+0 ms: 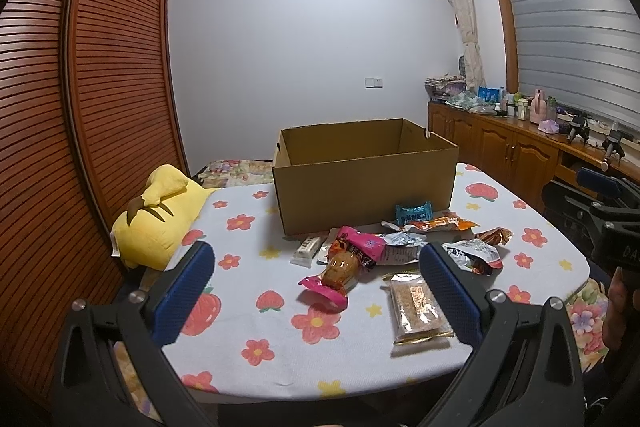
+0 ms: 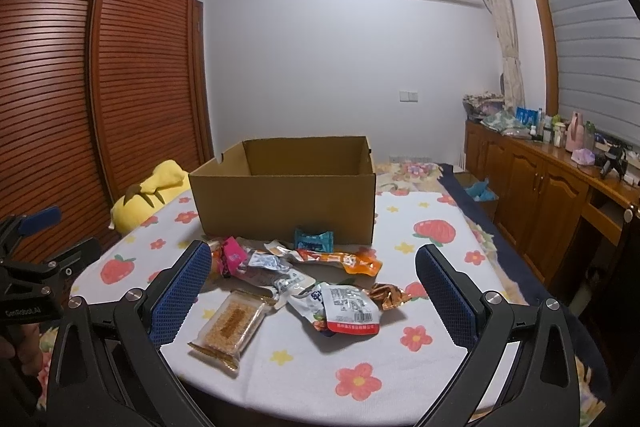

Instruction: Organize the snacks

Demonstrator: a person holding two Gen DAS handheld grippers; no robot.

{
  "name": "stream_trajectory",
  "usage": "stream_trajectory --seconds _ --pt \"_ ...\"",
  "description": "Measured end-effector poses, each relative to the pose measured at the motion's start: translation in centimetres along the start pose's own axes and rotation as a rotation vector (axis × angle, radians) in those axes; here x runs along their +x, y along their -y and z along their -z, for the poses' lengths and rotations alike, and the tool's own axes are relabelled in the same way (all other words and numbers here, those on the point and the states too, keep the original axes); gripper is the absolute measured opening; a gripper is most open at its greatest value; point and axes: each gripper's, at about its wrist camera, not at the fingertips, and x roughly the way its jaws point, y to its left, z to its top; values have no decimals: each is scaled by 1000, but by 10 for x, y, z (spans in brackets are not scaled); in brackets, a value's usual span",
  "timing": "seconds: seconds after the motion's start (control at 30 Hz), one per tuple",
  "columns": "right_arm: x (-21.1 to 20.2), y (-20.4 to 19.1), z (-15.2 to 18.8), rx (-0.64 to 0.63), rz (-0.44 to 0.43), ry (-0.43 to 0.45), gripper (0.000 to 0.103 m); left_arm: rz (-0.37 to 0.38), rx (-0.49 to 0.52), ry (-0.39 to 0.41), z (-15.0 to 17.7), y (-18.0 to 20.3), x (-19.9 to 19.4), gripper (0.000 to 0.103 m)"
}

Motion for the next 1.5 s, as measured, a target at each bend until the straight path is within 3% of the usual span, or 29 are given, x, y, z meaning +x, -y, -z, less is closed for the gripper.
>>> stream_trajectory --seconds 0.47,0.8,1.23,1.5 --pt "1 1 1 -1 -2 2 103 -1 6 2 0 2 -2 103" --pt "6 3 6 -4 -3 -18 103 10 16 -45 10 5 15 103" --pt "32 28 19 -28 -18 -96 100 129 15 -177 25 17 72 103" --pt "52 49 25 -7 -41 -166 86 220 14 -281 33 34 112 101"
